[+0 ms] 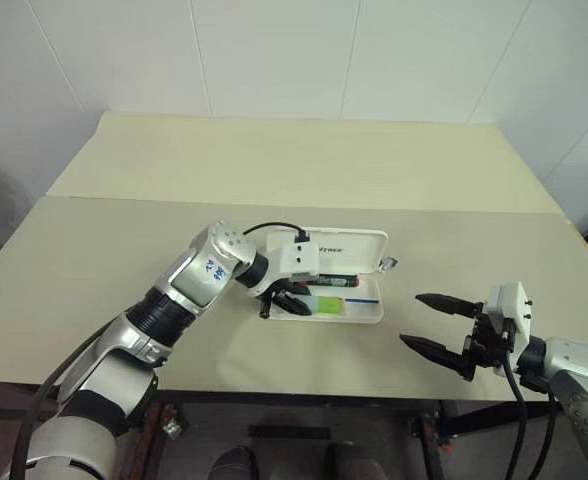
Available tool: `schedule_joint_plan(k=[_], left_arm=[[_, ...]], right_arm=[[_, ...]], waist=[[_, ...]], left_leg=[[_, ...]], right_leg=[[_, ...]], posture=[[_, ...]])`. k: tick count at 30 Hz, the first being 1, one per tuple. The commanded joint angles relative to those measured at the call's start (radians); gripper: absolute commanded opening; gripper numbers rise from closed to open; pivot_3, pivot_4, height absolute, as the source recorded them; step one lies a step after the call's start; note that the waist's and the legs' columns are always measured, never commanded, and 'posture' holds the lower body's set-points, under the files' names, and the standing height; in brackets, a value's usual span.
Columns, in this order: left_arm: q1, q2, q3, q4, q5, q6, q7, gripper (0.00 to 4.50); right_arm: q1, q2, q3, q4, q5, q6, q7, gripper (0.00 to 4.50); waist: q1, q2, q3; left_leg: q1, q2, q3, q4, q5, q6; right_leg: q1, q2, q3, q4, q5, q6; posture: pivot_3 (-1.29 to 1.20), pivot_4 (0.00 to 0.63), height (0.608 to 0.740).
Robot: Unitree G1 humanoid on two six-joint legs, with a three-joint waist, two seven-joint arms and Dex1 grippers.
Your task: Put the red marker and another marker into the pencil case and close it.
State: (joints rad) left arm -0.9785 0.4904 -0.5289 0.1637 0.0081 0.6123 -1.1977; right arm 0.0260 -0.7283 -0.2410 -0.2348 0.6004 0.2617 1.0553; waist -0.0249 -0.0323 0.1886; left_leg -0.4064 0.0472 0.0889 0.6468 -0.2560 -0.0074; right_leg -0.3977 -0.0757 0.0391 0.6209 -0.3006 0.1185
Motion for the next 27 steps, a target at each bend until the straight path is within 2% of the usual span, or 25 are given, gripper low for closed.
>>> schedule_joint_plan(k=[1, 13, 23, 27], left_arm=[[-0.03, -0.012, 0.015, 0.009, 0.017, -0.012, 0.014, 1.07], [-0.039, -0.022, -0.009, 0.029, 0.061, -0.046, 0.0, 1.07], [-0.03, -0.029, 0.0, 0.003, 0.057, -0.006, -0.027, 4.39], [-0.026, -0.025, 0.005, -0.005, 0.056, 0.003, -0.025, 4.47]], right_arm=[[0.005, 0.006, -0.023, -0.039, 0.005, -0.019, -0.007, 4.5], [0.011, 0.005, -0.031, -0.04, 0.0, -0.02, -0.022, 4.5], [0.02, 0.002, -0.034, -0.045, 0.0, -0.02, -0.032, 4.5], [0.018, 0.001, -0.032, -0.044, -0.002, -0.021, -0.034, 4.5]], waist=[[0.0, 0.0, 0.0], [0.0, 0.0, 0.0], [0.0, 0.0, 0.0], [-0.001, 0.0, 0.0]], left_leg=[[0.0, 0.0, 0.0, 0.0, 0.0, 0.0], [0.0, 0.0, 0.0, 0.0, 0.0, 0.0], [0.0, 0.0, 0.0, 0.0, 0.0, 0.0], [0.0, 0.0, 0.0, 0.0, 0.0, 0.0]], right_leg=[[0.0, 0.0, 0.0, 0.0, 0.0, 0.0], [0.0, 0.0, 0.0, 0.0, 0.0, 0.0], [0.0, 0.0, 0.0, 0.0, 0.0, 0.0], [0.0, 0.0, 0.0, 0.0, 0.0, 0.0]], posture=[[0.0, 0.15, 0.74], [0.0, 0.15, 0.74], [0.0, 0.15, 0.74], [0.0, 0.15, 0.74]])
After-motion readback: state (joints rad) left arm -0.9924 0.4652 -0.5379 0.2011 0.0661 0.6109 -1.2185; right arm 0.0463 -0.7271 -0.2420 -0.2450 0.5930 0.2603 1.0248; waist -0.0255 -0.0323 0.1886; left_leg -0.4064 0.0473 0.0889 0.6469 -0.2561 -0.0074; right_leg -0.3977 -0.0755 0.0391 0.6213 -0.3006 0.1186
